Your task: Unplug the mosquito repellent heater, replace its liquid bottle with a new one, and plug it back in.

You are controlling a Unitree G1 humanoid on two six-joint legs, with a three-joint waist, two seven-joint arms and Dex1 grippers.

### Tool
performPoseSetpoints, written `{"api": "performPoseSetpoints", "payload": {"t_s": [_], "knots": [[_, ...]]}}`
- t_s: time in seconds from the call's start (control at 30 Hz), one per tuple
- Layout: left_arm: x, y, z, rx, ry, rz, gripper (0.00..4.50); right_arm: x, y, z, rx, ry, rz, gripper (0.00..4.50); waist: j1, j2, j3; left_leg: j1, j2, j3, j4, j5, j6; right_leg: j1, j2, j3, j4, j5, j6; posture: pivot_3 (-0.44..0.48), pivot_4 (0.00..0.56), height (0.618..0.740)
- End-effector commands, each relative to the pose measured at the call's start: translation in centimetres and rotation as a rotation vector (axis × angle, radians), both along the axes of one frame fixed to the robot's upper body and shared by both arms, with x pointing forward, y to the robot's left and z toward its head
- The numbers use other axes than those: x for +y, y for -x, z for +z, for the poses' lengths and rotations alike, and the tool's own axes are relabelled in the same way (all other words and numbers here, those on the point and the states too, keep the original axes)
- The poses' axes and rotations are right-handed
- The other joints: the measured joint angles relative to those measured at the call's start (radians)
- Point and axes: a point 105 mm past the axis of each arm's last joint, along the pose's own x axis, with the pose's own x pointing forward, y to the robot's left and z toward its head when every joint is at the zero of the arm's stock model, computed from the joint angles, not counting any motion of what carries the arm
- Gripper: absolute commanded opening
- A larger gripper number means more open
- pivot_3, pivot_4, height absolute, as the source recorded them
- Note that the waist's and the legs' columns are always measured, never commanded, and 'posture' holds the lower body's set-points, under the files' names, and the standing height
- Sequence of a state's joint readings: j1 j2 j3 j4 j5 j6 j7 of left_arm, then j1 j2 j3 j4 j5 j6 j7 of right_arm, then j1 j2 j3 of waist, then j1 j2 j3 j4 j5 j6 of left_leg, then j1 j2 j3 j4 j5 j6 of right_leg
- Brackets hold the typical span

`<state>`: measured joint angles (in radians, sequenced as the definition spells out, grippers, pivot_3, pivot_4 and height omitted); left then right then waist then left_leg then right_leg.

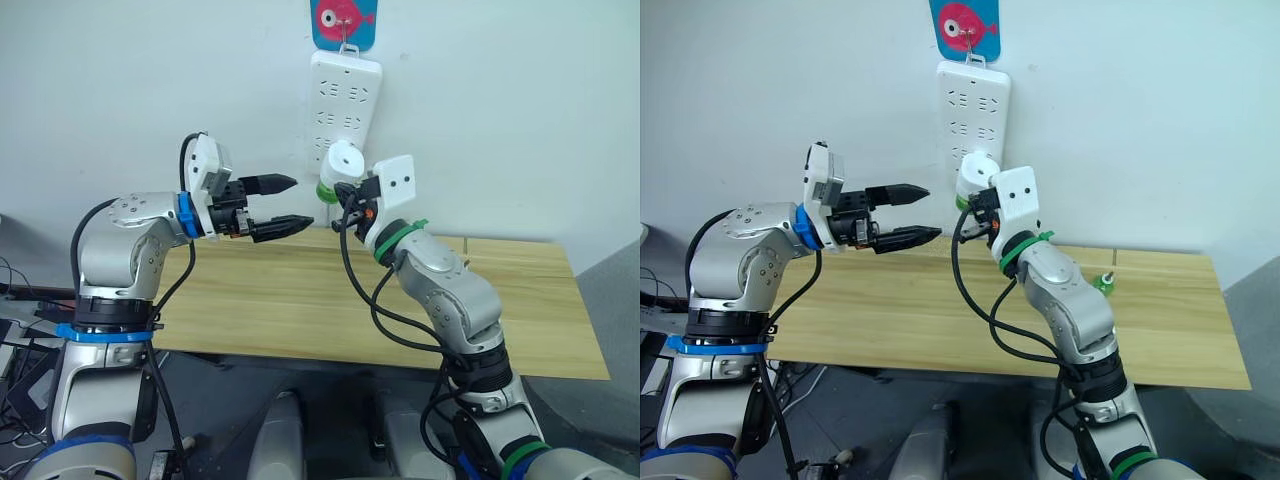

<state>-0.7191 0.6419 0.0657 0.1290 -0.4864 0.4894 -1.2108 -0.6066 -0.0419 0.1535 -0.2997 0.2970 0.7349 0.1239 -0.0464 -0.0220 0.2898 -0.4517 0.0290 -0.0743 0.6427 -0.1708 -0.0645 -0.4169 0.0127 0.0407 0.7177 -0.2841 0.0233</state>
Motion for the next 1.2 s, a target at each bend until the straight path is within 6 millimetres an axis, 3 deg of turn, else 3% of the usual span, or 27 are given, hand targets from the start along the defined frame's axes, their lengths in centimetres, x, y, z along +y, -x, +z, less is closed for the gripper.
{"api": "performPoseSetpoints", "payload": {"t_s": [0.03,0.23,0.4,0.43,0.53,0.7,0.87,1.07,1.2], "knots": [[0.3,0.1,1.0,-0.049,-0.010,0.000,4.50,-1.1,1.7,1.6,-0.064,-0.011,0.053,0.02,0.000,0.000,0.000,0.000,0.000,0.000,-0.001,0.000,0.000,0.000,0.000,0.000,0.000,0.000,0.000,-0.029,0.211,0.740],[0.9,-0.3,0.4,-0.044,-0.026,0.038,4.50,-0.8,4.6,0.6,-0.053,0.059,0.195,0.02,-0.009,-0.001,-0.001,-0.001,0.000,0.002,-0.011,0.000,0.000,-0.004,-0.001,0.001,-0.004,-0.001,-0.001,-0.030,0.207,0.740],[2.5,-0.8,-0.7,-0.014,-0.061,0.099,4.50,-3.3,6.3,-0.2,-0.062,0.154,0.232,0.02,-0.012,-0.001,-0.001,0.000,0.000,0.002,-0.015,0.000,0.000,-0.005,0.000,0.000,-0.005,-0.002,-0.003,-0.024,0.206,0.740],[3.2,-1.0,-1.0,-0.004,-0.080,0.129,4.50,-4.6,6.4,-0.2,-0.062,0.172,0.222,0.02,-0.012,-0.001,-0.001,0.000,-0.001,0.002,-0.015,0.000,0.000,-0.005,0.000,0.000,-0.005,-0.002,-0.003,-0.022,0.209,0.740],[6.3,-1.8,-2.6,-0.002,-0.208,0.256,4.50,-10.0,7.0,-0.4,-0.050,0.268,0.170,0.63,-0.009,-0.001,-0.001,0.000,-0.001,0.002,-0.014,0.000,0.000,-0.004,0.000,0.000,-0.005,-0.002,-0.003,-0.020,0.216,0.740],[10.9,-2.1,-3.7,0.006,-0.265,0.420,4.50,-17.5,6.8,-1.4,0.022,0.364,0.024,2.46,-0.007,-0.002,-0.001,0.001,-0.002,0.003,-0.014,0.000,0.000,-0.004,0.000,0.001,-0.007,-0.002,-0.002,-0.016,0.225,0.740],[12.8,-1.9,-3.8,0.004,-0.264,0.497,4.50,-21.6,6.7,-2.0,0.058,0.380,-0.049,4.41,-0.009,-0.002,-0.001,0.001,-0.002,0.003,-0.014,0.000,0.000,-0.004,0.001,0.001,-0.005,-0.002,-0.002,0.002,0.227,0.740],[13.0,-1.7,-4.1,-0.006,-0.260,0.521,4.50,-23.9,6.1,-3.2,0.102,0.350,-0.106,4.46,-0.008,-0.002,-0.001,0.002,-0.001,0.004,-0.014,0.000,0.000,-0.003,0.001,0.002,-0.005,-0.002,-0.002,0.020,0.228,0.740],[13.0,-1.7,-4.0,-0.009,-0.254,0.524,4.50,-24.2,5.4,-3.1,0.099,0.330,-0.125,4.46,-0.007,-0.002,-0.001,0.002,-0.001,0.004,-0.014,0.000,0.000,-0.003,0.001,0.002,-0.004,-0.002,-0.002,0.030,0.227,0.740]]}}
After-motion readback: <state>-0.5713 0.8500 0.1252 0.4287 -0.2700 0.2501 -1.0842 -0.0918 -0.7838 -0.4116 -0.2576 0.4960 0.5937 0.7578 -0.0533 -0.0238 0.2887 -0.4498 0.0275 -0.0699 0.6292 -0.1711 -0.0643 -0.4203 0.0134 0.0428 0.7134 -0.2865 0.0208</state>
